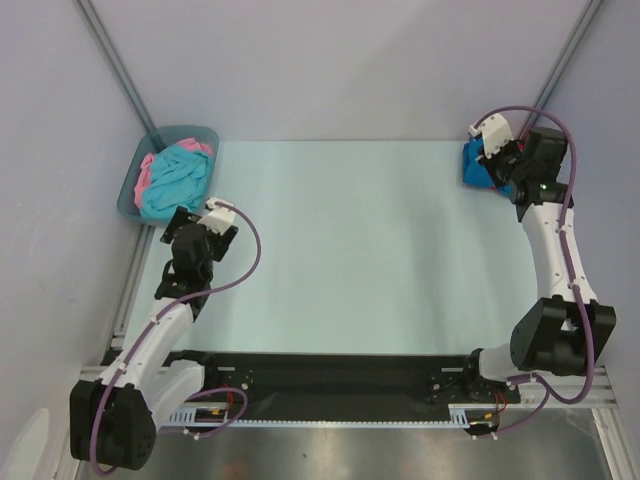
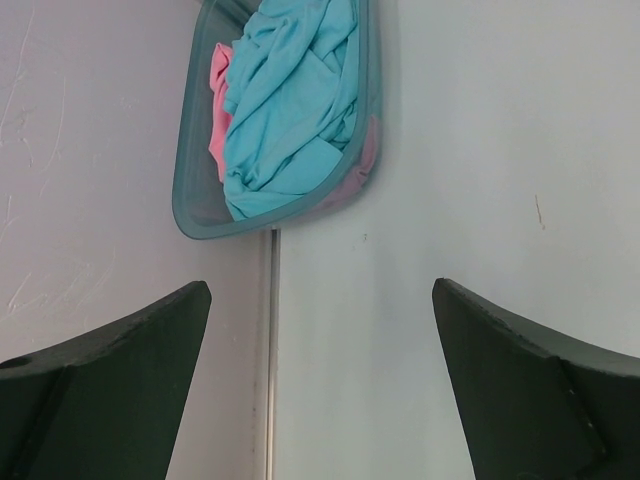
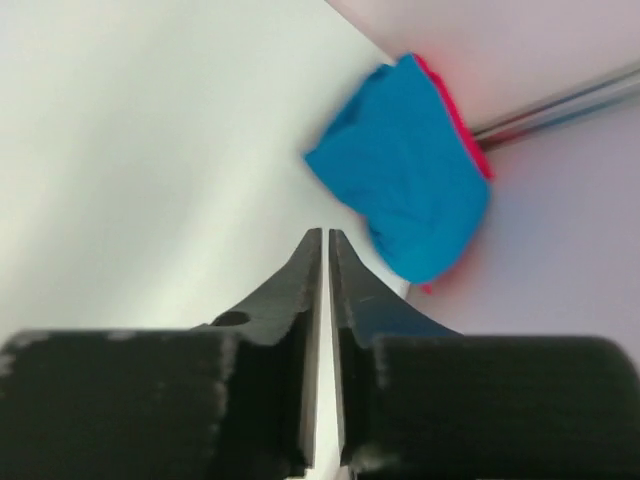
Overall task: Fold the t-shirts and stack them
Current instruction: Reset both grippers
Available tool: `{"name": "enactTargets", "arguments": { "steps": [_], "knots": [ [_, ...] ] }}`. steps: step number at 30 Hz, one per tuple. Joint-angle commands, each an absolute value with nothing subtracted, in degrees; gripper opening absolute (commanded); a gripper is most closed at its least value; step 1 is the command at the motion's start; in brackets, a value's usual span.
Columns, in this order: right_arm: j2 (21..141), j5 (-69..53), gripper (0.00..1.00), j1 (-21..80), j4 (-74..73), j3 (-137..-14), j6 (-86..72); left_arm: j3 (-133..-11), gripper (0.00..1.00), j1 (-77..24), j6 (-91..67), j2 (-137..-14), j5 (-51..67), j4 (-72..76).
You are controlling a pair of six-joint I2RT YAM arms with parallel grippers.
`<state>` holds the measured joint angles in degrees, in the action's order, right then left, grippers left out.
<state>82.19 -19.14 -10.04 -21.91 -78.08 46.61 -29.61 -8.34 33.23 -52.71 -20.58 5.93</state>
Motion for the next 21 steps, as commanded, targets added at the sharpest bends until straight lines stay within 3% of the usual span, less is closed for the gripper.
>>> {"name": "enactTargets", "arguments": {
  "steps": [1,2,7,11,15,17,18,21],
  "knots": [
    [83.4,-16.9,0.07,-6.0,-14.1,-75.2,30.8,-31.2,1.00,-7.7,31.4,-51.3,-18.7,5.8],
    [85.7,-15.6,0.00,-5.3,-13.9,-76.1,29.5,-31.4,1.00,-7.7,31.3,-51.1,-18.5,5.5],
    [91.7,-24.8,0.00,-3.8,-23.3,-82.3,21.5,-31.4,1.00,-7.6,30.4,-49.5,-16.2,4.5],
    [91.4,-34.2,0.00,-3.8,-27.1,-81.5,16.2,-30.9,1.00,-7.5,28.5,-48.0,-6.4,1.9],
    [91.2,-34.3,0.00,-3.5,-38.6,-85.2,17.1,-30.5,1.00,-7.5,24.9,-46.9,-0.5,-1.7],
    [88.8,-27.5,0.04,-3.4,-41.5,-85.3,15.1,-30.7,1.00,-7.5,23.2,-46.9,2.5,-3.7],
    [87.4,-26.1,0.11,-3.8,-43.5,-84.8,14.9,-30.5,1.00,-7.5,22.6,-46.8,2.3,-3.9],
    [79.9,-22.1,0.20,-3.9,-43.8,-79.6,14.5,-29.5,1.00,-7.5,22.7,-45.9,1.3,-4.0]
  ]
}}
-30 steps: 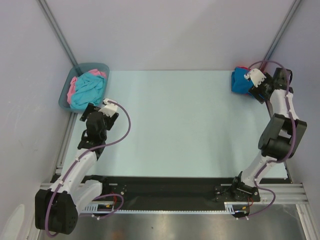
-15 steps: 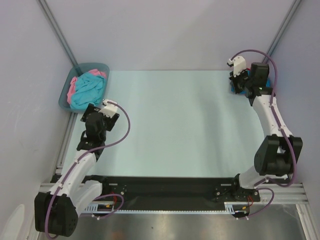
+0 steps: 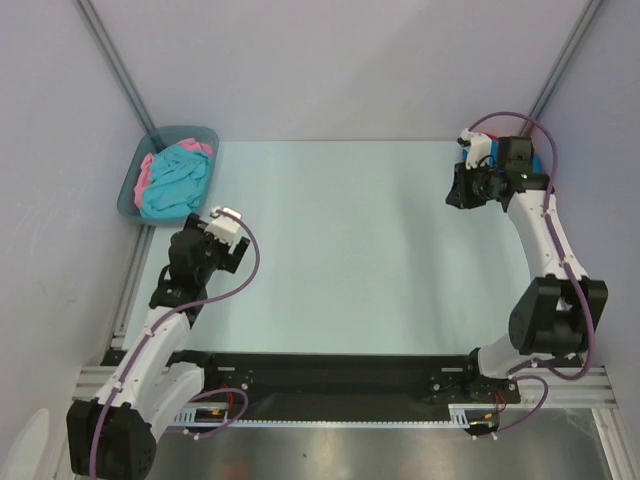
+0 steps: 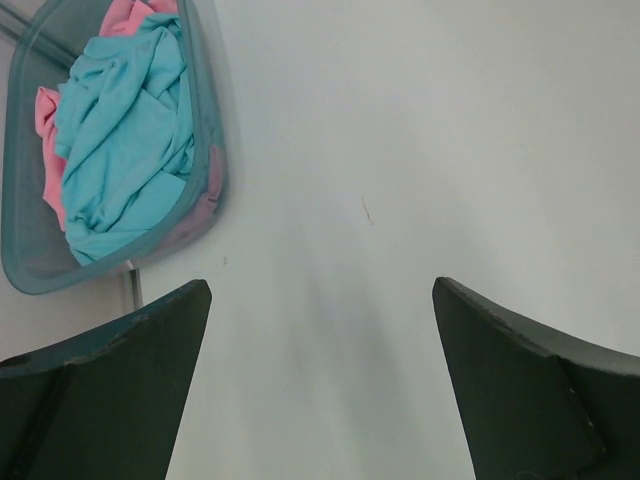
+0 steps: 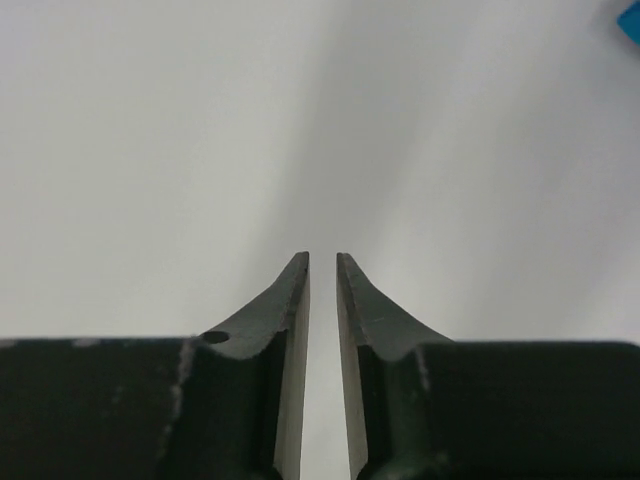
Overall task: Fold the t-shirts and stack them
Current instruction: Reset both grippers
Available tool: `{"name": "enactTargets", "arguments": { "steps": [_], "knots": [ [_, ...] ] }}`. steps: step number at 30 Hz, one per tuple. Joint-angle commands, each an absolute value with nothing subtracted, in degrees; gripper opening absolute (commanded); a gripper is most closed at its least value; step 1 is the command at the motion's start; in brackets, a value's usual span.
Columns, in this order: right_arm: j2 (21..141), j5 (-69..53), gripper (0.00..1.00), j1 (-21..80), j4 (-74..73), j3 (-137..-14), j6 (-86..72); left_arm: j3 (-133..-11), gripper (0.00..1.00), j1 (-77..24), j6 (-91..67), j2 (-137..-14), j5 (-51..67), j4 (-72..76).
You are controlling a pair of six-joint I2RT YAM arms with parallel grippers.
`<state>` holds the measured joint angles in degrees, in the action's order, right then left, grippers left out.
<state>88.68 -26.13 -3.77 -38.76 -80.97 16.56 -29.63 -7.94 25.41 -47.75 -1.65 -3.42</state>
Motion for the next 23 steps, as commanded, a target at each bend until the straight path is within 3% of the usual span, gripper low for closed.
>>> {"name": "enactTargets", "arguments": {
  "steps": [1,8,15,19,23],
  "knots": [
    [78.2,-21.4,0.22,-3.6,-43.8,-77.2,14.5,-28.7,1.00,-7.5,22.6,-45.4,0.2,-3.0],
    [67.4,-8.2,0.27,-1.8,-38.4,-70.3,10.5,-29.4,1.00,-7.5,22.2,-44.1,0.4,-3.8],
    [67.1,-11.6,0.29,-1.5,-38.3,-67.2,13.1,-28.5,1.00,-7.5,22.6,-42.8,0.2,-3.3],
    [65.5,-11.9,0.23,-1.4,-37.7,-66.7,14.5,-28.1,1.00,-7.5,22.8,-42.8,0.3,-3.1],
    [62.2,-12.5,0.29,-0.8,-35.7,-66.3,14.2,-27.9,1.00,-7.5,22.9,-42.9,0.2,-2.5]
  ]
}}
